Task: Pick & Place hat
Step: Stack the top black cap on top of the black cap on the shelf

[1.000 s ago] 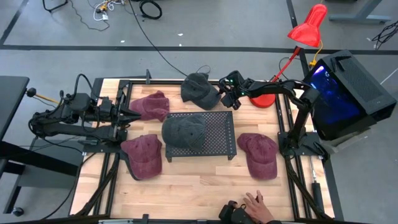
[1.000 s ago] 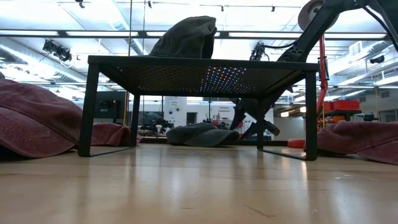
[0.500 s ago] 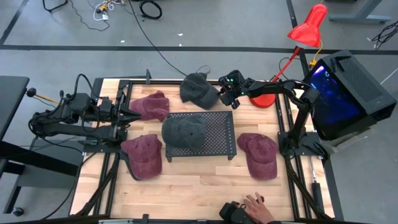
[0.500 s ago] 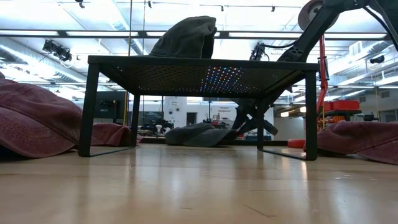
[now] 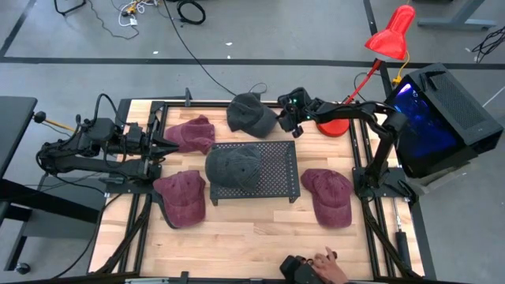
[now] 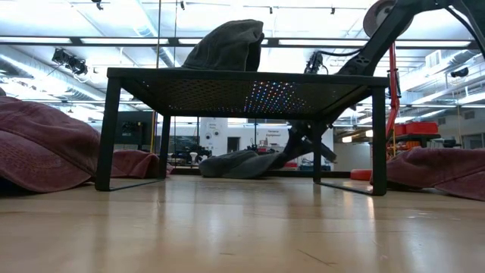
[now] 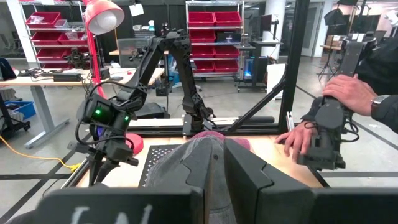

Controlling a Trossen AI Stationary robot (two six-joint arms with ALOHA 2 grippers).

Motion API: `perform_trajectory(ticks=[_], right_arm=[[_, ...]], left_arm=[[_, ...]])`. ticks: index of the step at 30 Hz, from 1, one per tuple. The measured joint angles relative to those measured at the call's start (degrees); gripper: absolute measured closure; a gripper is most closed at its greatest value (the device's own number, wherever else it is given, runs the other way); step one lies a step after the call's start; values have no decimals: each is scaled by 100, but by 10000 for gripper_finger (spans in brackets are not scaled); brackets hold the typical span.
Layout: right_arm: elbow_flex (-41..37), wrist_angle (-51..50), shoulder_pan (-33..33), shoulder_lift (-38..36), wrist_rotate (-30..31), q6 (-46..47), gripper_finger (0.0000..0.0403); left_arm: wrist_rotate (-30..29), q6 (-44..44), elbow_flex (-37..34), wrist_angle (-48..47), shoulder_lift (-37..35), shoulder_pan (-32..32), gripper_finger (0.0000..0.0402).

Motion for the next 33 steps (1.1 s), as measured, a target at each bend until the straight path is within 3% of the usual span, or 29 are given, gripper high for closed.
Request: perform_trajectory(ticks=[10,28,33], right_arm=[[0,-2,0,-342,12,507,396],[-2,281,2,-1295,-55,2143,402],[-2,252,4,-1760,322,2444,403]], left_arm=[[-1,-2,0,0,0,-2,353],[-1,0,0,2,0,0,353],[-1,-1,0,2,0,0,353]])
